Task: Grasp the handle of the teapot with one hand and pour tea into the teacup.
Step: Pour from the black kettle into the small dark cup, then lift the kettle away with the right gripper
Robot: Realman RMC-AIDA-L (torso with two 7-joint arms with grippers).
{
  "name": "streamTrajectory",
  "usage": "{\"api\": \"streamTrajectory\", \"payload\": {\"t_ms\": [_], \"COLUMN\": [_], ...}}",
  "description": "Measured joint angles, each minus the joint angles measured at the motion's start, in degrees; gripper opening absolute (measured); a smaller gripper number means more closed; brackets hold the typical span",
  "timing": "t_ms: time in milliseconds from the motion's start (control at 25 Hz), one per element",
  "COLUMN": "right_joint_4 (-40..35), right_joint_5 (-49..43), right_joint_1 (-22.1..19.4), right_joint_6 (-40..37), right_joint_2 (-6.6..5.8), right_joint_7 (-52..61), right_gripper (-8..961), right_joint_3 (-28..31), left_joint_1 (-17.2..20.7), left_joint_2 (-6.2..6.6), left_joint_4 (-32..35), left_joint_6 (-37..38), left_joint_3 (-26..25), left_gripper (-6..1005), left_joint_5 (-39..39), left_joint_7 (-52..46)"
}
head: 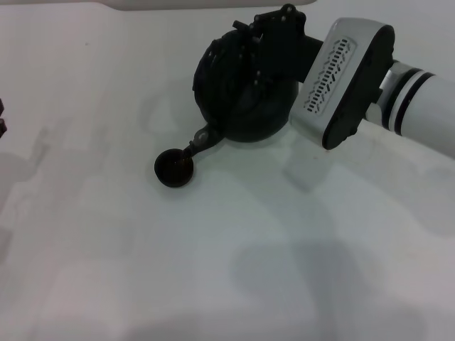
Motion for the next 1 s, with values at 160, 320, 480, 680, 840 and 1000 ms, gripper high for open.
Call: {"api": "streamTrajectory", "payload": {"t_ms": [160, 320, 480, 680, 840, 1000], "right_joint_4": [-0.27, -0.39, -0.52, -1.04, -1.32, -1.67], "right_joint_5": [0.0, 0.0, -0.01, -0.01, -0.01, 0.0], "right_joint_1": [0.0, 0.0, 0.0, -0.04, -0.16, -0.42], "right_joint_6": [0.01, 0.01, 0.01, -0.1, -0.01, 0.01], "right_joint_2": [0.03, 0.09, 0.09, 0.01, 0.0, 0.0], "right_joint_7": [-0.16, -0.16, -0.17, -0.96, -1.64, -2.58], "right_gripper": [111, 110, 109, 108, 109, 109], "right_joint_3": [0.26, 0.48, 0.91, 1.14, 1.04, 0.9], "left_joint_1": [-0.06, -0.31, -0.46, -0.53, -0.54, -0.62], "left_joint_2": [0.0, 0.0, 0.04, 0.09, 0.09, 0.09], "left_joint_4": [0.0, -0.06, -0.09, -0.02, 0.12, 0.18], "left_joint_6": [0.0, -0.07, -0.2, -0.72, -0.81, -0.88], "left_joint_3": [0.0, 0.0, 0.0, 0.0, 0.0, 0.0], "left_gripper": [796, 797, 797, 797, 797, 798], "left_joint_5": [0.0, 0.0, 0.0, 0.0, 0.0, 0.0], "left_joint_7": [0.0, 0.0, 0.0, 0.0, 0.0, 0.0]}}
